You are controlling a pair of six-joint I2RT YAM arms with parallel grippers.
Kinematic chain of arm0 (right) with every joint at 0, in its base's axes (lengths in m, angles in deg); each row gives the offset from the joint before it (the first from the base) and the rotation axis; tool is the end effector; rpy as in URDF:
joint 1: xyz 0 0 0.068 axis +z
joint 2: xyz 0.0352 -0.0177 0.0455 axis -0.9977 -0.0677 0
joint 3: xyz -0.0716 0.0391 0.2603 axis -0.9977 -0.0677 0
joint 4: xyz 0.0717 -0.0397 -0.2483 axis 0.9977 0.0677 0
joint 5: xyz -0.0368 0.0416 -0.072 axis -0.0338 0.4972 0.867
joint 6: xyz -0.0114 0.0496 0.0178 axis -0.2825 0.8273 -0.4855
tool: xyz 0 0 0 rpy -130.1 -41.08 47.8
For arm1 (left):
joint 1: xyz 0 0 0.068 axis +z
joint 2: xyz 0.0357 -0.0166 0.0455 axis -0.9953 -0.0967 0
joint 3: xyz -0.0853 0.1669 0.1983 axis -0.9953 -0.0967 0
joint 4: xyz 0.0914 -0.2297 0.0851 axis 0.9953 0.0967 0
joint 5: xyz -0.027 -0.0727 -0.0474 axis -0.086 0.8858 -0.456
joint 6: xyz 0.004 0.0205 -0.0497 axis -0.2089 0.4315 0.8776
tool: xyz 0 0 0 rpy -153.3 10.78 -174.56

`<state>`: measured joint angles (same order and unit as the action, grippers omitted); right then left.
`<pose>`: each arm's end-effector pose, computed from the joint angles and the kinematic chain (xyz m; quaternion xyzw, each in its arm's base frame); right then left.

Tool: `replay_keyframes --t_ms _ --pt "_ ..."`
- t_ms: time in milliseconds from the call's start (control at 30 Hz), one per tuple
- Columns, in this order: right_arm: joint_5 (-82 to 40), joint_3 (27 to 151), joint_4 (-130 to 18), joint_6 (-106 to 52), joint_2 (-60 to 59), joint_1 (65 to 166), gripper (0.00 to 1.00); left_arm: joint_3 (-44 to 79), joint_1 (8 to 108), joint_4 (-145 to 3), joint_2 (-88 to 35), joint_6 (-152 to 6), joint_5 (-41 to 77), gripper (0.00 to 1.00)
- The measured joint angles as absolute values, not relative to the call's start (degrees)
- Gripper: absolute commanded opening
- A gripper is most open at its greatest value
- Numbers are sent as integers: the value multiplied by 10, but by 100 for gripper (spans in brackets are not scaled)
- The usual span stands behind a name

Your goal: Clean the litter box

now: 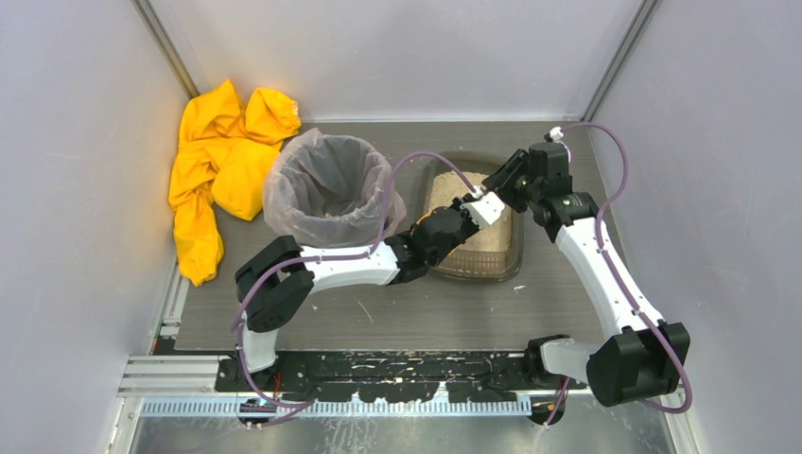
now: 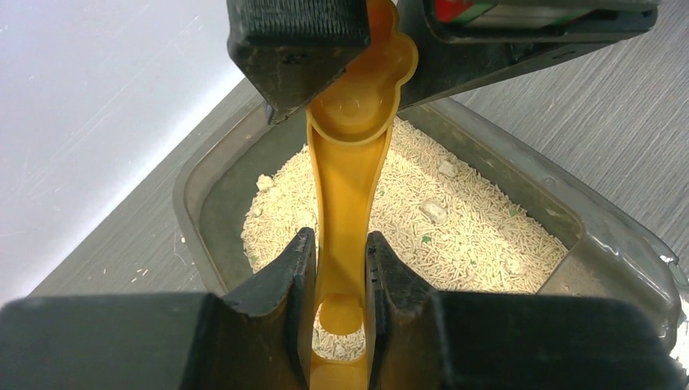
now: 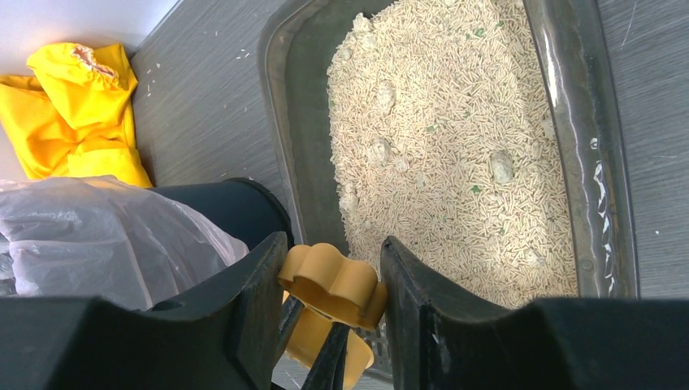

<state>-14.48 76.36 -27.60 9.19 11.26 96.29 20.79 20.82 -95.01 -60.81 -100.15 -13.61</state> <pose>0.2617 0.0480 0.3316 0.2454 0.8519 0.2172 0.4086 0.2126 -0.3972 0.2603 0.3667 0.6546 -0.1261 0.6489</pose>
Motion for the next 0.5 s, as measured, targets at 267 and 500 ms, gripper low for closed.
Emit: replay_keyframes --t_ms 267,500 --pt "-142 764 -278 90 114 963 1 216 208 -941 -608 -1001 -148 87" --pt "-142 765 -289 83 91 963 1 213 208 -906 -585 -994 -167 98"
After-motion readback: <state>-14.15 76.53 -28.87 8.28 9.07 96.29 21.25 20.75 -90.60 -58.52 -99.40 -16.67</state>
